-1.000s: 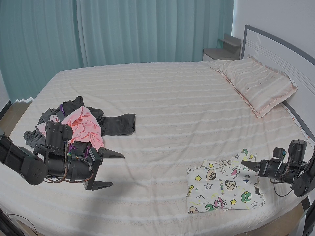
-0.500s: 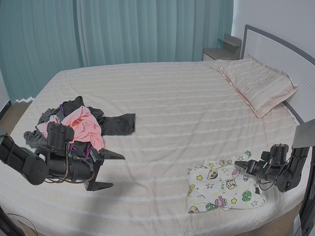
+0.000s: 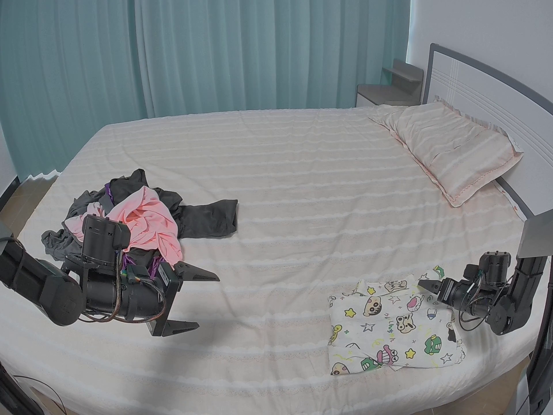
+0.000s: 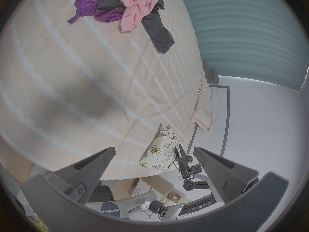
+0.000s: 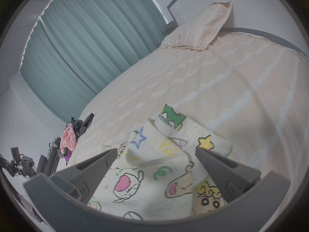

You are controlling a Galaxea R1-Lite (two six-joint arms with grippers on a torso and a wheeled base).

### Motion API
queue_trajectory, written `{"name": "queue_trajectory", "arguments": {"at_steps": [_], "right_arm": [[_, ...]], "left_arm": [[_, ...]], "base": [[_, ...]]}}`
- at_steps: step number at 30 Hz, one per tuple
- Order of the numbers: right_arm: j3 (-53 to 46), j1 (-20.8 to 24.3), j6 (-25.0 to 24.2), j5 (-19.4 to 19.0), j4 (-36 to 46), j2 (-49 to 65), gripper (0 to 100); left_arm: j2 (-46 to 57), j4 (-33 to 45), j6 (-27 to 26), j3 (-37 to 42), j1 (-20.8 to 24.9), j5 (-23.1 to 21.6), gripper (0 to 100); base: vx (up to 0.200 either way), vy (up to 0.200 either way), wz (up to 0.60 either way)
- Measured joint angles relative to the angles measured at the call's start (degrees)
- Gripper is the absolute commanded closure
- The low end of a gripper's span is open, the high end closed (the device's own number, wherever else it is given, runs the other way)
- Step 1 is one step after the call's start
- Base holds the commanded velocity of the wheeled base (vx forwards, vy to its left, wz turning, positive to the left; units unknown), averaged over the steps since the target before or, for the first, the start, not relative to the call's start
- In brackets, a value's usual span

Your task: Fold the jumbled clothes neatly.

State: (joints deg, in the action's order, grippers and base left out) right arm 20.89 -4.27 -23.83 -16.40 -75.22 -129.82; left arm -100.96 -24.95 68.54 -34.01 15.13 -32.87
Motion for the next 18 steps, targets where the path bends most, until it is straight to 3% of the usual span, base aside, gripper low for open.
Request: {"name": "queue_trajectory", "arguments": {"at_steps": [7,18], "right_arm": [[-0.11,-1.0,-0.17,0.0,-2.19,1.37,0],[0.29,3.04,-0.22,0.74,-2.38,5.9,0]], "left_arm": [[0.0,0.0,0.0,0.0,0.0,-0.04,0],[-0.02,0.0,0.0,0.06,0.0,-0.09,0]], "base": [[0.0,0.0,0.0],[0.0,0.0,0.0]]}}
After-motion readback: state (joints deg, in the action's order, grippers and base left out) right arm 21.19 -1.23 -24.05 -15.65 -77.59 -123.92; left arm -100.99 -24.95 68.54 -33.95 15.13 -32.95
